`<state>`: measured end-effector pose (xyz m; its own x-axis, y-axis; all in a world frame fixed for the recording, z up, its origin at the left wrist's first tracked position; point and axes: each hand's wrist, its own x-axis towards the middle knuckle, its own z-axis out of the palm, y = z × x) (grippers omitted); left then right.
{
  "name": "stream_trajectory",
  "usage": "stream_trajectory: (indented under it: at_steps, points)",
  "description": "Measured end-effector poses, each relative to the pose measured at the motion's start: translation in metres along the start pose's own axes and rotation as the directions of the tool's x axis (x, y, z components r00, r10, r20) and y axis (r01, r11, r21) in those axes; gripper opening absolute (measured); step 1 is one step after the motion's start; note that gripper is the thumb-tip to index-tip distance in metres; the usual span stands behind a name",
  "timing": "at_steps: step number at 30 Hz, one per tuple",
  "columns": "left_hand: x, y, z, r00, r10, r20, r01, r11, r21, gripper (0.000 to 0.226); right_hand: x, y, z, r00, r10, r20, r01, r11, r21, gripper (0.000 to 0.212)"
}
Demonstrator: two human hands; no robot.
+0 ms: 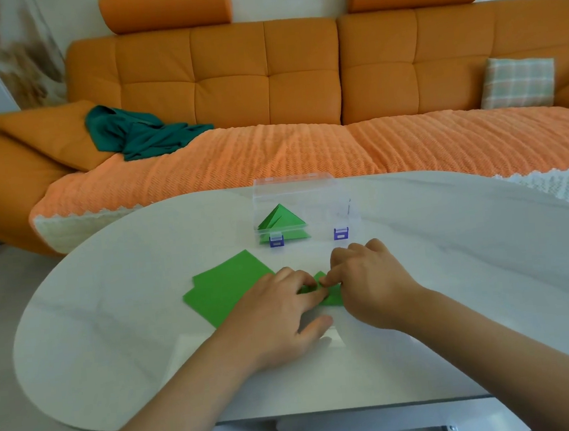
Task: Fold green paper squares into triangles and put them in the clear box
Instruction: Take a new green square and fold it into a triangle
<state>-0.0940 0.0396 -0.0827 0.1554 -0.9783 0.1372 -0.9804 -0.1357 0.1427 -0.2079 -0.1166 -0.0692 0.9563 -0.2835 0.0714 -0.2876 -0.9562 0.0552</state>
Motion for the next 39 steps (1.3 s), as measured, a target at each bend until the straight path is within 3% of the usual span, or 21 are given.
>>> stream_trajectory:
  at_steps: [7,14,17,22,30,35,39]
  points:
    - [-0.011,0.01,0.002,0.996,0.083,-0.043,-0.076,0.987,0.143,0.064,-0.005,0.0,-0.001,1.0,0.024,-0.011,-0.024,1.0,0.012,0.049]
    - [-0.022,0.021,0.007,0.998,0.062,-0.018,-0.061,0.995,0.078,0.067,-0.006,-0.004,0.005,0.995,0.066,-0.071,-0.063,0.997,0.042,0.052]
    - [-0.027,0.024,0.01,1.0,0.024,-0.007,-0.024,1.0,-0.008,0.069,-0.009,-0.004,0.005,0.994,0.081,-0.078,-0.078,0.996,0.045,0.04]
    - [-0.027,0.02,0.014,0.999,-0.051,0.003,0.051,0.98,-0.19,0.061,-0.014,-0.006,0.003,0.993,0.101,-0.054,-0.1,0.995,0.025,0.041]
    - [-0.027,0.02,0.016,0.997,-0.063,0.035,0.066,0.991,-0.116,0.065,-0.026,-0.003,0.005,0.992,0.112,-0.052,-0.11,0.994,0.027,0.043]
    - [-0.026,0.02,0.016,0.997,-0.071,0.043,0.076,0.99,-0.12,0.06,-0.035,-0.005,0.008,0.967,0.053,-0.251,-0.055,0.998,-0.003,0.031]
    - [-0.027,0.02,0.017,0.994,-0.085,0.067,0.092,0.989,-0.119,0.061,-0.044,-0.011,0.012,0.96,-0.041,-0.278,0.024,0.997,-0.067,0.014]
